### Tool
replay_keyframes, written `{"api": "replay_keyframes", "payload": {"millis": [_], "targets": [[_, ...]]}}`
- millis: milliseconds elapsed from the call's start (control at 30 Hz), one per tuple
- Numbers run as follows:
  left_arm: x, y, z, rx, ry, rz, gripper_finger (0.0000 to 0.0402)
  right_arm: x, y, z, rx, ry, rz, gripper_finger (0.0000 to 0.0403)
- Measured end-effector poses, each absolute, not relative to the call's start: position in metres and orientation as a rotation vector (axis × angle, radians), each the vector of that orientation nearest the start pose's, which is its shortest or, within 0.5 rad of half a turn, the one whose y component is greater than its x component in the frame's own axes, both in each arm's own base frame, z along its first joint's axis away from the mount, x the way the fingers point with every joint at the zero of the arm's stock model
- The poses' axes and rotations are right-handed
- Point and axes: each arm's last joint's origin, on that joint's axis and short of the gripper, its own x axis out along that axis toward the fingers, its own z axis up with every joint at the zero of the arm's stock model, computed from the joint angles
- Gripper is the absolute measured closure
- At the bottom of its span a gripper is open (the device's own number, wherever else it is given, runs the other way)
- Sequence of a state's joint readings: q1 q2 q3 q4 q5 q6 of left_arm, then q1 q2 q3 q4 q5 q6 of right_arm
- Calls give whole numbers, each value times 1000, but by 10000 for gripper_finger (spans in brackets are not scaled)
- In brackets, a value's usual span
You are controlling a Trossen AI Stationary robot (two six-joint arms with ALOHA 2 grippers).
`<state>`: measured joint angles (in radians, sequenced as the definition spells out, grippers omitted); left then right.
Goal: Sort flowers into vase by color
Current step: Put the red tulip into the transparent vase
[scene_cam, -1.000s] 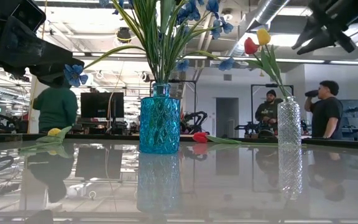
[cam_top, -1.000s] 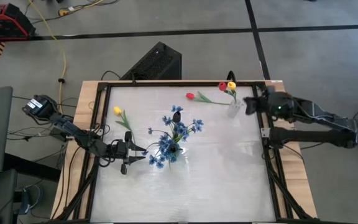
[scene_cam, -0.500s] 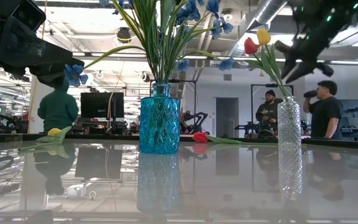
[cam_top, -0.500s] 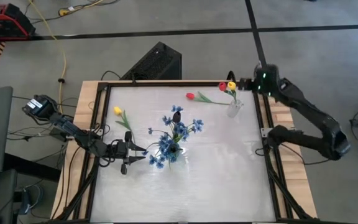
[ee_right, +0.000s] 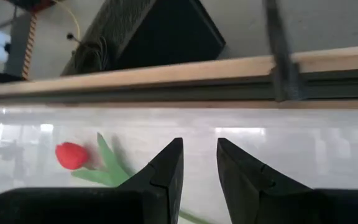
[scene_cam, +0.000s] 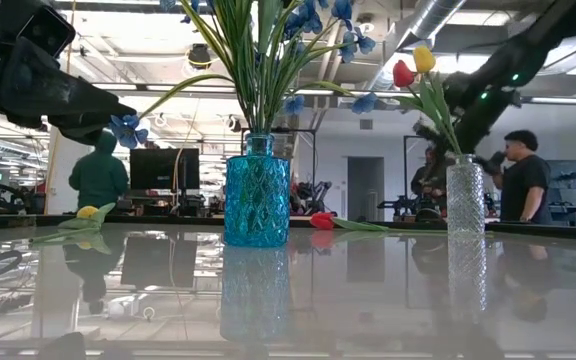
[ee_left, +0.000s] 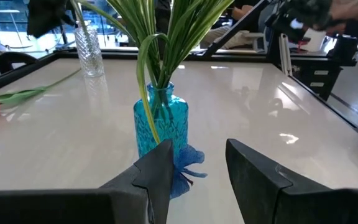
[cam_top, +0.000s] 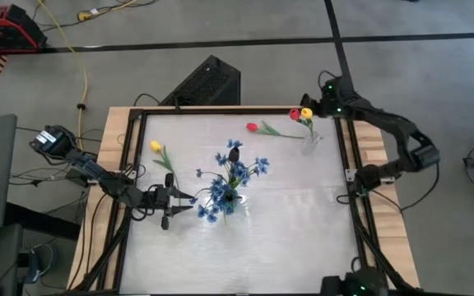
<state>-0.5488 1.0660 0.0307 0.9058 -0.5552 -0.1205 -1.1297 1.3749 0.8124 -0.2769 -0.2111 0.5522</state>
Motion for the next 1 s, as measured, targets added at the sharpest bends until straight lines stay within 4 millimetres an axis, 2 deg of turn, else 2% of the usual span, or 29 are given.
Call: {"api": "replay_keyframes", "payload": {"millis": [167,333,600,800,1000], "targets": [[145,-71,143,-52,110,13,265,132,-254,184,1074,506,-1039,280],[145,-71,142,-47,113,14,265,146,-259,168,1019,612,-968,280],[145,-71,142,-46,114,15,265,183,-266,166,913,784,-838,280],[145,-71,142,-47,113,15,265,215,-269,153,881,945,-760,280],[145,-71,142,-54,117,13,265,232,-268,152,788,1100,-641,280]]}}
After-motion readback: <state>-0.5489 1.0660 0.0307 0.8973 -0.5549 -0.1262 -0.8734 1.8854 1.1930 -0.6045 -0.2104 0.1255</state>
